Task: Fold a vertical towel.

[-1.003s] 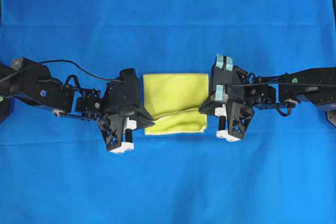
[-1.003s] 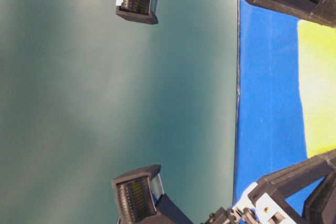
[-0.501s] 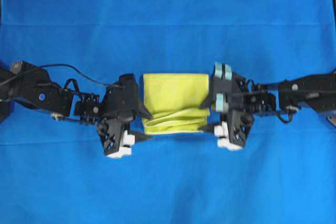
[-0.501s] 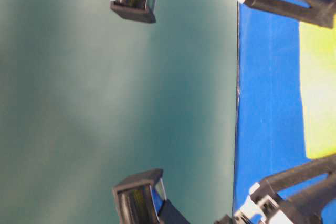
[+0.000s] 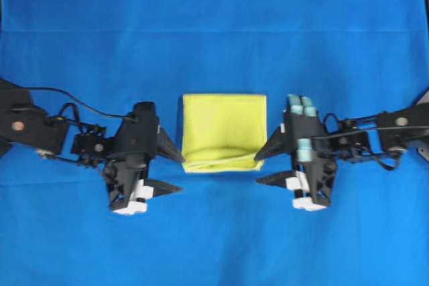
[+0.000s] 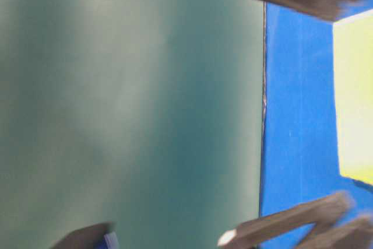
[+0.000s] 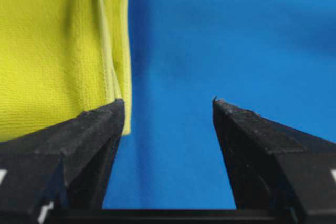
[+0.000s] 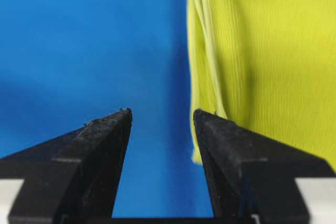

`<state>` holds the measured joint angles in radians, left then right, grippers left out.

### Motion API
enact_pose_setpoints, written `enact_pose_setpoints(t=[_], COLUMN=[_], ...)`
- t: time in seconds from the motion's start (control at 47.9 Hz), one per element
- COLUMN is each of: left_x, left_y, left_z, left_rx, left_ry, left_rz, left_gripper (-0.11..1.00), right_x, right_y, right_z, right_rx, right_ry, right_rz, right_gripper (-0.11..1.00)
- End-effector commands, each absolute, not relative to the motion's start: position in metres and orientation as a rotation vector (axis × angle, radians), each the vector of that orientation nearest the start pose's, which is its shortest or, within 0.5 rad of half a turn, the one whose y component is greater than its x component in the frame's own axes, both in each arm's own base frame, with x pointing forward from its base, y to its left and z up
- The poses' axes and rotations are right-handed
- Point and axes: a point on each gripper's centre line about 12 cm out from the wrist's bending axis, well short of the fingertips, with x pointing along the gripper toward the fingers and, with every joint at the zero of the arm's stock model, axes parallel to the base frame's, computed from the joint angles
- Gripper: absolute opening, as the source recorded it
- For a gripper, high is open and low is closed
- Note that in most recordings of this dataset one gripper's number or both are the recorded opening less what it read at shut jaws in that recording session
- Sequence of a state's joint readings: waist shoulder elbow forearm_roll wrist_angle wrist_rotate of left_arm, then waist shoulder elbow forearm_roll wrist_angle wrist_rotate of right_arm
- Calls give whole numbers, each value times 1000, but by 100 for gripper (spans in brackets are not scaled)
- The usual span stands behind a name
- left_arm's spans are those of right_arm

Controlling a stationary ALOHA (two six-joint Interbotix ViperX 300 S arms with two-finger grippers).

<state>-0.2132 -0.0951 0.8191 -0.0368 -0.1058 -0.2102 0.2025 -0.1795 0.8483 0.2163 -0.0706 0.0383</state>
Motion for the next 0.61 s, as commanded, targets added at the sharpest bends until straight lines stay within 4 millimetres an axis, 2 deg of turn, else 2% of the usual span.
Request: enact_pose_setpoints(t=[0.0,0.167,0.292,0.397,0.585], left_x=[338,319,302,282,239], left_y=[-67,-57,-51,-43,-24], left_z=[196,228,255,278,304], left_rx=[-178,-153,-130,-101,-35], left_ry=[565,473,386,304,183], left_rz=[-124,-127,-132,-129,-95], left_gripper=[63,63,63,63,63], right_x=[328,312,297,280,243], right_y=[66,58,51,43,27], right_z=[212,254,277,293,320], right_rx=[180,163,139,107,70], right_ry=[521,402,332,285,205], right_rz=[122,136,138,132,105], right_gripper=[56,56,56,56,55])
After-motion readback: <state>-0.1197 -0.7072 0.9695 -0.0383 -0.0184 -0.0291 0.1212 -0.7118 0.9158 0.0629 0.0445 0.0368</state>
